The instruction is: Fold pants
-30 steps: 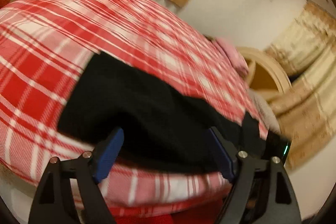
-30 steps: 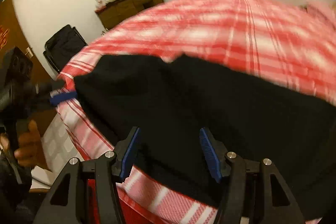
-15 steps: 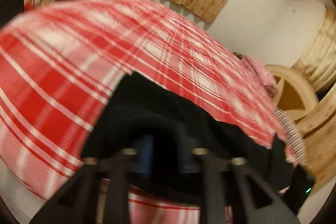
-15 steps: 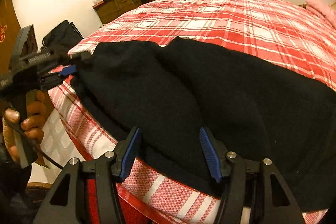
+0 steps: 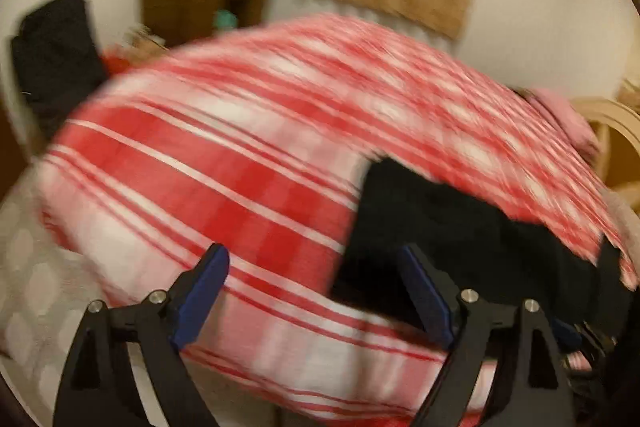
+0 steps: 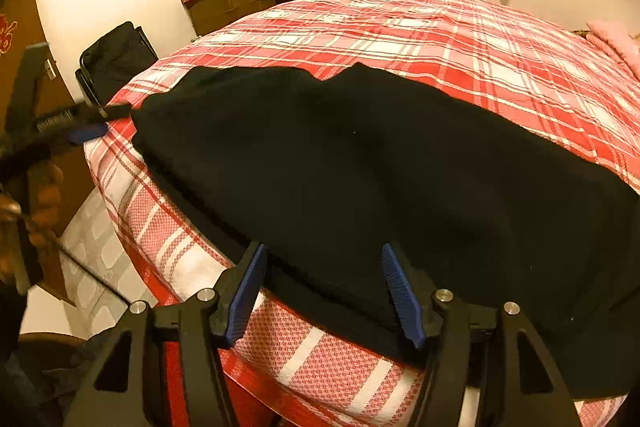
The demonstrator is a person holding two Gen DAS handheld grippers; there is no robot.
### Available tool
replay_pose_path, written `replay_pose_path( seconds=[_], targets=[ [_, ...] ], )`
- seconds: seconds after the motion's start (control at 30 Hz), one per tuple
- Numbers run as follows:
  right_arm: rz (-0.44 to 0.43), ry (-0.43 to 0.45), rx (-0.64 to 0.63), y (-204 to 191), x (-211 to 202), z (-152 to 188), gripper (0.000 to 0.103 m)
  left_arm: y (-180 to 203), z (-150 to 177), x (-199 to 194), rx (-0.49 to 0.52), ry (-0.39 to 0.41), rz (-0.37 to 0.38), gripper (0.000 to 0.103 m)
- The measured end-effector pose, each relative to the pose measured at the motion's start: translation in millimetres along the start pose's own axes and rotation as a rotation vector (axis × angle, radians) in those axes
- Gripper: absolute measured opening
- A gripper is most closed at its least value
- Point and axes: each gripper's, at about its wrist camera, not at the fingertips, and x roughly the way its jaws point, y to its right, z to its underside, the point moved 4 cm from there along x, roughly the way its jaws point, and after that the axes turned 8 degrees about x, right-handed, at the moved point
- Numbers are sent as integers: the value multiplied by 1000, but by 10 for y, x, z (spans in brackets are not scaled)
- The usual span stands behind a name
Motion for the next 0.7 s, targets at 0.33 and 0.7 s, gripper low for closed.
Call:
replay_pose_path(
  seconds=[0.33, 0.7],
  targets=[
    [-88, 69, 42, 97, -359, -322, 72, 860, -316, -21, 203, 99, 71, 89],
    [-199, 63, 137, 488, 124, -1237, 72, 1028, 337, 266, 341, -14, -31, 89]
  ],
)
